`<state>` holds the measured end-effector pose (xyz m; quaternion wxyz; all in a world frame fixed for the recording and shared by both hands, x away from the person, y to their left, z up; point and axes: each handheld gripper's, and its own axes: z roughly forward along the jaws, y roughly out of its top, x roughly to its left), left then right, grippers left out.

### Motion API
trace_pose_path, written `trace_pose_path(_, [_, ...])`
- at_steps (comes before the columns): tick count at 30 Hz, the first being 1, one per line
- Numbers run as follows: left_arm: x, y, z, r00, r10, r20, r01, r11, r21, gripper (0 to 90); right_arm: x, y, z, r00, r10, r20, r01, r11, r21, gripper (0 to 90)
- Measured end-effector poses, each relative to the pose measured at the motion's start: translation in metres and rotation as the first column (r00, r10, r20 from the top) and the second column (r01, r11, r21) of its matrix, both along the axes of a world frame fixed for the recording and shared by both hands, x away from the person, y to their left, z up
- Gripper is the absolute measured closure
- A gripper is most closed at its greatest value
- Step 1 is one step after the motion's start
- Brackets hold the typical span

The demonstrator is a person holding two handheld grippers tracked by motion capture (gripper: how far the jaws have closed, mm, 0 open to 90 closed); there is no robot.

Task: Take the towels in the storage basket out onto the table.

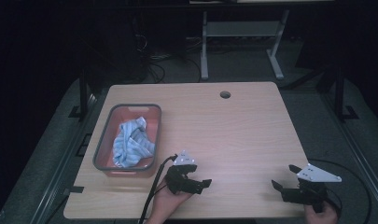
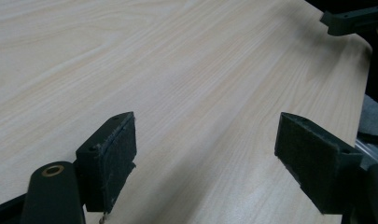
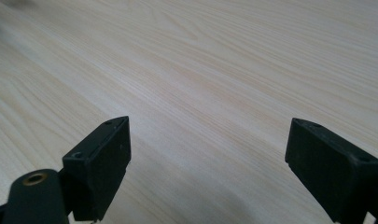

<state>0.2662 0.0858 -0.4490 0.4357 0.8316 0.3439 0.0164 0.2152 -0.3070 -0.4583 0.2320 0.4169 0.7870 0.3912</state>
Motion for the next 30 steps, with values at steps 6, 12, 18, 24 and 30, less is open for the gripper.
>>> trace_pose_path(6, [0.002, 0.001, 0.004, 1.0, -0.007, 0.006, 0.007, 1.0, 0.007, 20.1, 0.003, 0.0, -0.001, 1.0, 0.005, -0.004, -0.005, 1.0, -0.001, 13.7])
trace_pose_path(12, [0.005, -0.002, 0.014, 0.9994, -0.035, 0.002, 0.034, 0.9994, 0.009, 20.1, 0.002, 0.001, -0.001, 0.9999, 0.015, 0.0, -0.015, 1.0, 0.001, 13.7])
trace_pose_path(18, [0.011, -0.008, 0.025, 0.9984, -0.056, 0.009, 0.056, 0.9981, 0.026, 19.4, 0.002, 0.001, 0.0, 0.9999, 0.015, 0.004, -0.015, 1.0, 0.002, 13.7])
trace_pose_path(24, [0.021, -0.006, 0.047, 0.998, -0.055, 0.032, 0.054, 0.9984, 0.019, 18.3, 0.0, -0.003, 0.002, 1.0, -0.004, 0.007, 0.004, 1.0, 0.015, 13.7])
trace_pose_path(30, [0.028, -0.004, 0.066, 0.9974, -0.057, 0.045, 0.055, 0.9977, 0.039, 18.2, -0.001, -0.008, 0.003, 0.9997, -0.007, 0.022, 0.007, 1.0, 0.023, 13.7])
